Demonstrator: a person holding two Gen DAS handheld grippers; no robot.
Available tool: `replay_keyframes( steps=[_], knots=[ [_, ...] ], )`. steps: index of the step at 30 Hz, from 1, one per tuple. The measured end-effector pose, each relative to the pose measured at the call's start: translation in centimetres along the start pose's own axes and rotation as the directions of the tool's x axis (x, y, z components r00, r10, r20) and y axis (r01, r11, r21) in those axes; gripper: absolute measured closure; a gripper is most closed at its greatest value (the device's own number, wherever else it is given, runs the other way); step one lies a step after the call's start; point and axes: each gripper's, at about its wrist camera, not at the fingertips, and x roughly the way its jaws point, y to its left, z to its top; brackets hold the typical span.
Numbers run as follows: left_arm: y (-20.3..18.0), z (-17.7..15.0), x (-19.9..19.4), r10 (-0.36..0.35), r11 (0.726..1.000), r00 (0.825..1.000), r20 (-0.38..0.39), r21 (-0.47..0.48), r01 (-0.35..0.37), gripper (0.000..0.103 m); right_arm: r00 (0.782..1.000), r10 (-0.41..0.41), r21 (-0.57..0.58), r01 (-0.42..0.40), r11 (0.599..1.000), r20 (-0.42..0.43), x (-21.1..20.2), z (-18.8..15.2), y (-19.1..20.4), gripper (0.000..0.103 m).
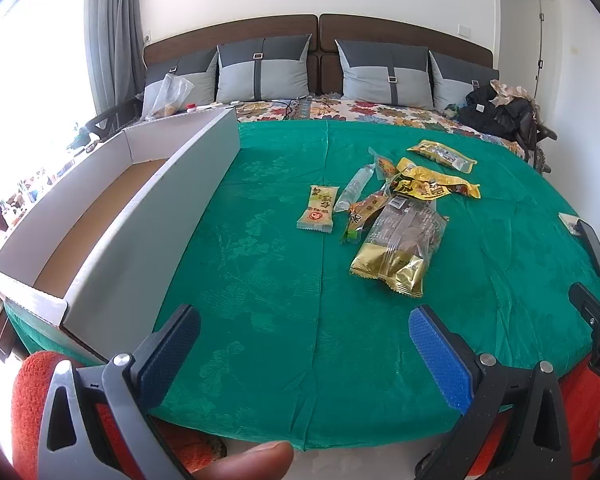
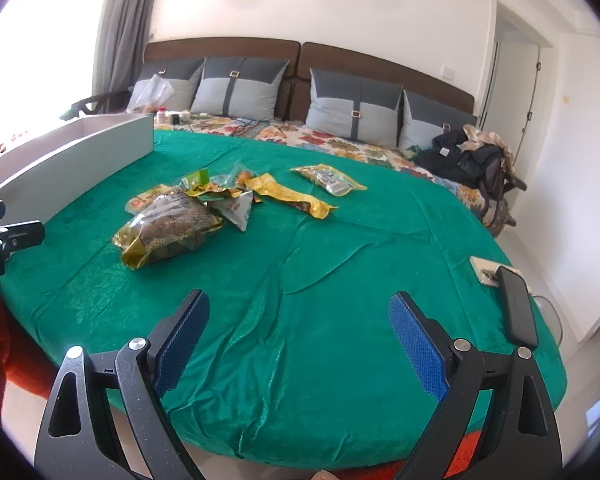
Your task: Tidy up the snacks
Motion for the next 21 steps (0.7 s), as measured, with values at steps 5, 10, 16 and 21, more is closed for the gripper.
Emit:
replay_keyframes(
  steps=[5,10,16,21],
  knots=[
    [-0.14,-0.13,0.27,-0.001,1.000,1.000,-0.004,0.001,0.001,0.000,1.000,0.003,0.000,-0.003,1.000,-0.004,0.17,-0.06,0.06,0.010],
    [-0.17,-0.14,0.37,-0.002,1.000,1.000,-0.006,0.001,0.002,0.000,1.000,0.003,0.003,-0.003,1.000,-0.012,0.39,-0.12,-0.03,0.010],
    [-0.25,-0.17,0.47,-0.003,1.000,1.000,-0.003,0.003,0.003,0.000,1.000,0.004,0.002,-0.004,1.000,-0.011,0.43,-0.18,-0.05,0.010],
    [-0.30,-0.24,0.45,-0.002,1.000,1.000,-0.005,0.005,0.002,0.000,1.000,0.005,-0.001,-0.005,1.000,-0.014,0.58,-0.16,0.04,0.010]
  ],
)
